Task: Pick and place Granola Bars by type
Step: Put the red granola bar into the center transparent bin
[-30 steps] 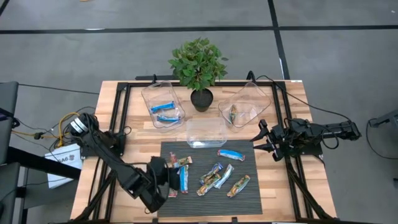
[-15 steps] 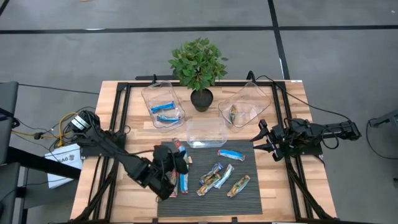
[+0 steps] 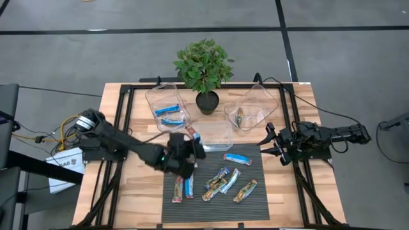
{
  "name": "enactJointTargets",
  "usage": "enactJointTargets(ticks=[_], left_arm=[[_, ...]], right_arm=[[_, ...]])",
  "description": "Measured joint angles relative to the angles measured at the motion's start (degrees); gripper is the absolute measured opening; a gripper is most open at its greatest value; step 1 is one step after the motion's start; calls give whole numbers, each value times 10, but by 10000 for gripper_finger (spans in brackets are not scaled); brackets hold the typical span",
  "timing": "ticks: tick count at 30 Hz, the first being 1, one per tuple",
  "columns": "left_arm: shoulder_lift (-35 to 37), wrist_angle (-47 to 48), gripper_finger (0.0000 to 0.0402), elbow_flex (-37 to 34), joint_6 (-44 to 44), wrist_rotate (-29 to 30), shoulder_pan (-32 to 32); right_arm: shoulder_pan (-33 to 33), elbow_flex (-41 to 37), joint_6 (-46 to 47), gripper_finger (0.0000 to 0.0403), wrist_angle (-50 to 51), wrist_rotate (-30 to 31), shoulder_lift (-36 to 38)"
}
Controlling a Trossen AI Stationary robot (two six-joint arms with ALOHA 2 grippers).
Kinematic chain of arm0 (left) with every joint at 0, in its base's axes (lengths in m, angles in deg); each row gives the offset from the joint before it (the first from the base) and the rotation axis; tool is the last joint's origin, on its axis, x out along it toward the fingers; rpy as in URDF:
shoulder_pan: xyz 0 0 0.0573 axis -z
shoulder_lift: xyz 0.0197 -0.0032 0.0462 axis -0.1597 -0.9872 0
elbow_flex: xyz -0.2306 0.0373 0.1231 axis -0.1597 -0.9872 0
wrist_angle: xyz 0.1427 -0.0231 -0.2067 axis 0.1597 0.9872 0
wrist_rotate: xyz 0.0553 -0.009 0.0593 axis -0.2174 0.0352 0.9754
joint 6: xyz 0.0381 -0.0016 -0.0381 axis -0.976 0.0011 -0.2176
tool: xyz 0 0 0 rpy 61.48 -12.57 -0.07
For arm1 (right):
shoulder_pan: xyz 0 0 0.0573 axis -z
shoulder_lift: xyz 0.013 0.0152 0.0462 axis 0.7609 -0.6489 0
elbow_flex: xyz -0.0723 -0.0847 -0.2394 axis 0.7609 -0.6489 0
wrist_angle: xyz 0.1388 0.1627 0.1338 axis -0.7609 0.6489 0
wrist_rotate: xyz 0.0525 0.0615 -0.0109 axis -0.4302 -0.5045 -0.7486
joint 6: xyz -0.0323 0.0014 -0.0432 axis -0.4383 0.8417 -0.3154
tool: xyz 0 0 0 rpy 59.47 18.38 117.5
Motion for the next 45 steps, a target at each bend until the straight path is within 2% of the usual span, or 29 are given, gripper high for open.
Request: enactJointTargets(ticks=[9,13,17,23,33,41,45], left_arm=[[-2,8,17,0,-40,-97,-94],[-2,21,17,0,-42,-144,-124],[-2,43,17,0,-44,-167,-143],[-4,59,17,0,-45,-191,-161],[-53,33,17,0,-43,-249,-180],[-59,33,17,1,-43,-252,-185],[-59,32,17,0,-43,-280,-185]], right_arm=[[0,0,0,138,0,0,0],[0,0,0,139,0,0,0],[0,0,0,137,0,0,0],[0,0,0,139,0,0,0],[0,0,0,138,0,0,1],[0,0,0,137,1,1,-8],[0,0,0,137,2,1,-9]])
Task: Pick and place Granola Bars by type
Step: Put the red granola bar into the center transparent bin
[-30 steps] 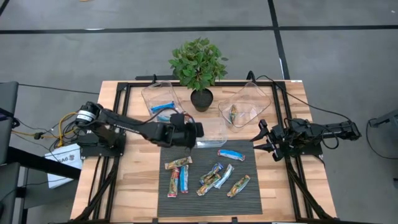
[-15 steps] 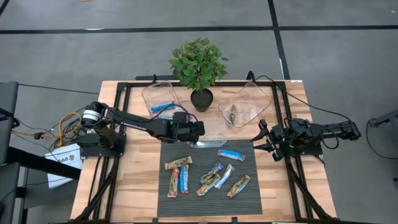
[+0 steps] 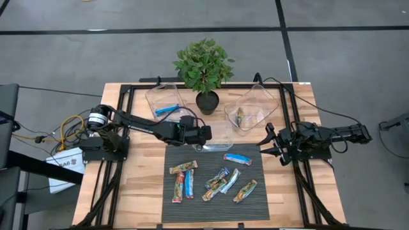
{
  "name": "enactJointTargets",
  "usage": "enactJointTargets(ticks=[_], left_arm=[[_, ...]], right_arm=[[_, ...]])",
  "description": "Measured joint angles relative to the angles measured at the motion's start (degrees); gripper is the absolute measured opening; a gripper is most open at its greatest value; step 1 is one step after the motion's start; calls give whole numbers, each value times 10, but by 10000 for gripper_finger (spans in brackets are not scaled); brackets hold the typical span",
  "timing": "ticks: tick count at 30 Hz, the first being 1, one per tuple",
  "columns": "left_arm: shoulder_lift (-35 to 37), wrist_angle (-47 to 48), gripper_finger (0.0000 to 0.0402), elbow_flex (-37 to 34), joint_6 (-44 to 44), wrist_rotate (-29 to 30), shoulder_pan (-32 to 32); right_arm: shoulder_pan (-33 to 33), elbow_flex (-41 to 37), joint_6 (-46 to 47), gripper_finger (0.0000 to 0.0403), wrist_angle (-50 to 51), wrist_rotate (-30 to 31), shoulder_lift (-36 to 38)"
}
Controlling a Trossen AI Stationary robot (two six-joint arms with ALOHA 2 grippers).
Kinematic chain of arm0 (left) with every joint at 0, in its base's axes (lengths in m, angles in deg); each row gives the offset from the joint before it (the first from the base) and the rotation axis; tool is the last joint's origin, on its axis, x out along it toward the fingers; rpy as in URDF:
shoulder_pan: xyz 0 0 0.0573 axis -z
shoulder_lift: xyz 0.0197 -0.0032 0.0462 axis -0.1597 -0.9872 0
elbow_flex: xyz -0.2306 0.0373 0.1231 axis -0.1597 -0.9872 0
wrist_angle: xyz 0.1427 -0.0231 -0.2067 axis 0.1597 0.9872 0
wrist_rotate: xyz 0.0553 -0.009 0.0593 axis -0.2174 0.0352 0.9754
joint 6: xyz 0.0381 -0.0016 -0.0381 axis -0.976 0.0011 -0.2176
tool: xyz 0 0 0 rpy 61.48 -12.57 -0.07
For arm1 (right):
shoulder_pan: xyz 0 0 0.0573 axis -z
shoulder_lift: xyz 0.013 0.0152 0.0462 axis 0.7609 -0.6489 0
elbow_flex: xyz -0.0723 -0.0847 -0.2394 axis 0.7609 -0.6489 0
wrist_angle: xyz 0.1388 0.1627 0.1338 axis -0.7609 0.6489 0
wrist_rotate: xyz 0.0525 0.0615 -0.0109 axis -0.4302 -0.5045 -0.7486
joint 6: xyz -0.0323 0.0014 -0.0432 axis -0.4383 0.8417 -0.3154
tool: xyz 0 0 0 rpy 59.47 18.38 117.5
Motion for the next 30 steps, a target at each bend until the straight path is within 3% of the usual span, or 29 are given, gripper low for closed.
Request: enactJointTargets(ticks=[8,20,30], left_arm=[[0,0,27,0,0,-23,6],[0,-1,109,0,12,-24,6],[1,-3,118,0,10,-20,12]], right_arm=[[0,0,0,137,1,0,0],[0,0,0,137,1,0,0],[0,0,0,138,1,0,0]])
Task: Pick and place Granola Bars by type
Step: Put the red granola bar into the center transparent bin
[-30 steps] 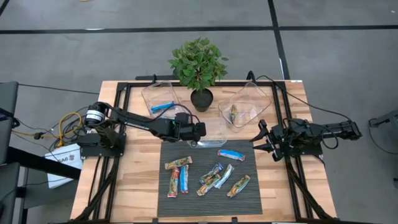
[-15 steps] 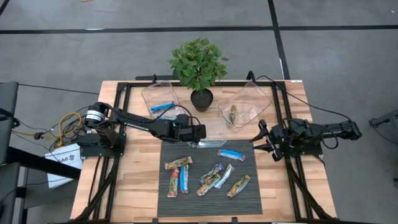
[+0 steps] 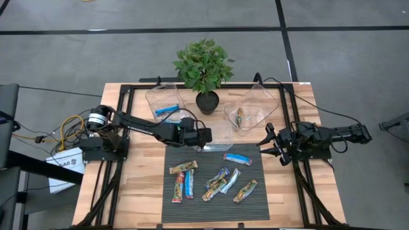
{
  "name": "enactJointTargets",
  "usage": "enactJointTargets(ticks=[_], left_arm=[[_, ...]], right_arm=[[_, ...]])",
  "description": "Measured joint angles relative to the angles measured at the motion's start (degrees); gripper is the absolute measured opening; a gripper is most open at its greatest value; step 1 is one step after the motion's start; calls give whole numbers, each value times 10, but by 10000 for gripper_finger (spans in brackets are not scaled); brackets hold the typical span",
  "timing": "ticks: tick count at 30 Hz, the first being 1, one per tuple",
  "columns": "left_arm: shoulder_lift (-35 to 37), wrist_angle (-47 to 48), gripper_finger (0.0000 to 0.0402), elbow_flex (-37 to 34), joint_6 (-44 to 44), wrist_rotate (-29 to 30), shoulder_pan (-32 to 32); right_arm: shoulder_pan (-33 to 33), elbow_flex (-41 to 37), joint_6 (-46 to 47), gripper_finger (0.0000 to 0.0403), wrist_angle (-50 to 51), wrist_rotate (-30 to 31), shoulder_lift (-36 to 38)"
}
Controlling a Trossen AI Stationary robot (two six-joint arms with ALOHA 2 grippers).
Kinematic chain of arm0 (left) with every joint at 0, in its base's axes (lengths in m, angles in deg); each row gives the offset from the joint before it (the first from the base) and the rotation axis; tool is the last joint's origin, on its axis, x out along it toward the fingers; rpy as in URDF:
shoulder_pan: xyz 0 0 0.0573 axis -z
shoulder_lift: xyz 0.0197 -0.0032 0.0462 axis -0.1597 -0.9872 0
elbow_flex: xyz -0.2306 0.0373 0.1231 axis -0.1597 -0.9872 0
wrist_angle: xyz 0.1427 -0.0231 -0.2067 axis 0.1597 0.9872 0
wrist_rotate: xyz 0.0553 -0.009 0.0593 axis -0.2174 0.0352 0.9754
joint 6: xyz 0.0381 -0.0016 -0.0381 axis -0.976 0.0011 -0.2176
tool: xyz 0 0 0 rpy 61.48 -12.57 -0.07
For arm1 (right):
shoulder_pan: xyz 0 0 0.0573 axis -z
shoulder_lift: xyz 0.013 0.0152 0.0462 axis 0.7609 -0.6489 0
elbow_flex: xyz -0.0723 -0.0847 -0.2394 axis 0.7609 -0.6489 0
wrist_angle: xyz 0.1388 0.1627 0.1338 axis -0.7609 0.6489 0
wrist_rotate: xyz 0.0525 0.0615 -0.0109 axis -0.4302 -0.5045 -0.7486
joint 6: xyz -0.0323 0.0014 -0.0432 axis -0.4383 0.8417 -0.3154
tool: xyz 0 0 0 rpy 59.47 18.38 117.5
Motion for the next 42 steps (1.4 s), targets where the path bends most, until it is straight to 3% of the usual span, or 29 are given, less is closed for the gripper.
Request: enactJointTargets(ticks=[15,27,31,42], left_arm=[[3,-111,118,1,-146,19,66],[3,-108,118,38,-142,-22,140],[3,-53,118,64,-107,-31,163],[3,207,101,152,-20,-93,209]], right_arm=[[0,0,0,137,0,0,0],[0,0,0,139,0,0,0],[0,0,0,137,0,0,0],[0,0,0,138,0,0,0]])
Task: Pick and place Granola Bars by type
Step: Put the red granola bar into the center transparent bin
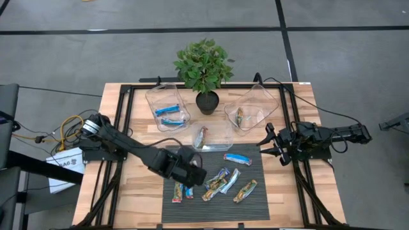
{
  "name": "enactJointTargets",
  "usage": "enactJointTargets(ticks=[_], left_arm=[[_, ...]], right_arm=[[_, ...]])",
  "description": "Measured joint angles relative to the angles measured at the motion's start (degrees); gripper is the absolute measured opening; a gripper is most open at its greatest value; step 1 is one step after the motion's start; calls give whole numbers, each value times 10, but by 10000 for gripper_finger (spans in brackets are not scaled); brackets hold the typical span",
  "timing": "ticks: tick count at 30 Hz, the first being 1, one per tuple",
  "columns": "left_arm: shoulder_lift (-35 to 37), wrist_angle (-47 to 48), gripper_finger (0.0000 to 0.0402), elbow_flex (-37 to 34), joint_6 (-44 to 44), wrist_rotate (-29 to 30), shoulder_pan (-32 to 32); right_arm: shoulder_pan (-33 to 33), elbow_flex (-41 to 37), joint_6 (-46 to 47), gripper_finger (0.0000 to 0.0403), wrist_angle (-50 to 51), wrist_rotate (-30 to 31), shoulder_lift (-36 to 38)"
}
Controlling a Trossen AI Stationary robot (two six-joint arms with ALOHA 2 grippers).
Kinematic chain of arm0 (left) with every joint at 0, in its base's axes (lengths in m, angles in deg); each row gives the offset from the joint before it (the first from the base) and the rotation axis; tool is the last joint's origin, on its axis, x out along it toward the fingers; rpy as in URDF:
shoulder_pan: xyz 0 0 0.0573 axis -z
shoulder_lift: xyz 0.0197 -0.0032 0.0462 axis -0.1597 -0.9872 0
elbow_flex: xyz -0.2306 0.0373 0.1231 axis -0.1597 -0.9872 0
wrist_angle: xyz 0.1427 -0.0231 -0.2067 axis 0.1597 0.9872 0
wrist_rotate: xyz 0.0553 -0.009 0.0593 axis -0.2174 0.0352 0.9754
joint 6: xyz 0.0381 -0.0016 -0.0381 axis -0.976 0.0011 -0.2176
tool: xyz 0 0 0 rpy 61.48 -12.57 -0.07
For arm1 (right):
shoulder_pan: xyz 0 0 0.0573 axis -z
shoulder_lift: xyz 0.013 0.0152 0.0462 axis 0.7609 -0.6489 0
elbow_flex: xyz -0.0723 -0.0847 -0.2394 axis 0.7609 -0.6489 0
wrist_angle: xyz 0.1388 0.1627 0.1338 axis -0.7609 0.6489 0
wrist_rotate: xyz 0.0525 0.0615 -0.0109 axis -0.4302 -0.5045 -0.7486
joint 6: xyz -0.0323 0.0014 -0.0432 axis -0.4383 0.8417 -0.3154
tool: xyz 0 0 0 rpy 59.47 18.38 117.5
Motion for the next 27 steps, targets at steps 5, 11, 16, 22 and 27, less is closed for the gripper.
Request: enactJointTargets(ticks=[5,11,16,22,27], left_arm=[[-2,44,101,1,60,-54,45],[-3,95,100,1,103,-58,94],[-33,163,100,1,141,-78,112],[-90,124,112,0,97,-89,113],[-98,98,153,0,89,-62,108]], right_arm=[[0,0,0,138,0,0,0],[0,0,0,137,0,0,0],[0,0,0,137,0,0,0],[0,0,0,138,-2,0,0],[0,0,0,137,-2,0,0]])
